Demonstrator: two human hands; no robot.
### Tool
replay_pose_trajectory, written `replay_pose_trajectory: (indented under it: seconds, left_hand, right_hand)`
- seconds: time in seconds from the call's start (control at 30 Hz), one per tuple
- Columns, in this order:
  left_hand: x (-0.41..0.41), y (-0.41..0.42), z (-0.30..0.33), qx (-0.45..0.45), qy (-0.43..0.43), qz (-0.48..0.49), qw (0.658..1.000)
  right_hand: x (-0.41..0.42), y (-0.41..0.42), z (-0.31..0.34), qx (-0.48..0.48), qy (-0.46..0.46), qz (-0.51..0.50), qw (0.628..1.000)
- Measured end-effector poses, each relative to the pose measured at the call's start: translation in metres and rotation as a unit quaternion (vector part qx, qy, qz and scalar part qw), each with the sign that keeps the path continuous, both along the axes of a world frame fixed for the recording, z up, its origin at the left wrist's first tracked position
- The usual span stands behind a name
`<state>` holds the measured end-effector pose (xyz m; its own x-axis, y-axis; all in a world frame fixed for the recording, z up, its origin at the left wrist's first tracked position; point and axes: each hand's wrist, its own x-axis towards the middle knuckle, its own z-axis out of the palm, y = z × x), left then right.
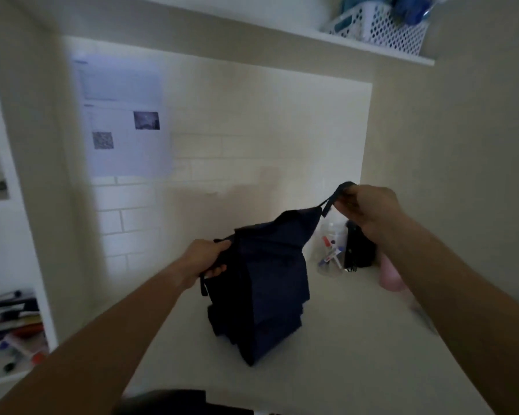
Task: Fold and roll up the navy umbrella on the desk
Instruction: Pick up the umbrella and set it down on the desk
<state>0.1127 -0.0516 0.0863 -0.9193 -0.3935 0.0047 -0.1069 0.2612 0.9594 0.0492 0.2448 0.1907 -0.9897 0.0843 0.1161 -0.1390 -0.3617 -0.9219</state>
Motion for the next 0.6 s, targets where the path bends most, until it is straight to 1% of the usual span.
replay_pose_trajectory:
  seconds: [0.07, 0.1, 0.2, 0.27, 0.33, 0.5, 0.57, 0.6]
  left_hand:
    - [0.007, -0.018, 0.032, 0.016, 0.045, 0.019, 0.999]
    - [0.012, -0.026, 0.045, 0.023, 0.051, 0.008, 0.998]
    - [0.026, -0.048, 0.073, 0.058, 0.046, -0.045, 0.996]
    - [0.031, -0.057, 0.082, 0.084, 0.027, -0.073, 0.993]
    - [0.03, -0.063, 0.083, 0.093, -0.009, -0.088, 0.992]
    - [0.004, -0.071, 0.059, 0.088, -0.103, -0.092, 0.986]
    - [-0.011, -0.072, 0.053, 0.076, -0.089, -0.065, 0.991]
    - [-0.022, -0.075, 0.054, 0.068, -0.059, -0.05, 0.995]
  right_hand:
    - [0.02, -0.009, 0.03, -0.029, 0.048, 0.032, 0.998]
    - [0.029, -0.013, 0.045, -0.043, 0.07, 0.05, 0.995]
    - [0.049, -0.026, 0.083, -0.053, 0.121, 0.093, 0.987]
    - [0.052, -0.035, 0.101, -0.07, 0.137, 0.125, 0.98]
    - [0.048, -0.046, 0.112, -0.078, 0.136, 0.149, 0.976]
    - [0.022, -0.084, 0.107, 0.01, 0.086, 0.159, 0.984]
    - [0.014, -0.094, 0.099, 0.017, 0.072, 0.163, 0.984]
    - [0.01, -0.098, 0.096, 0.012, 0.074, 0.165, 0.983]
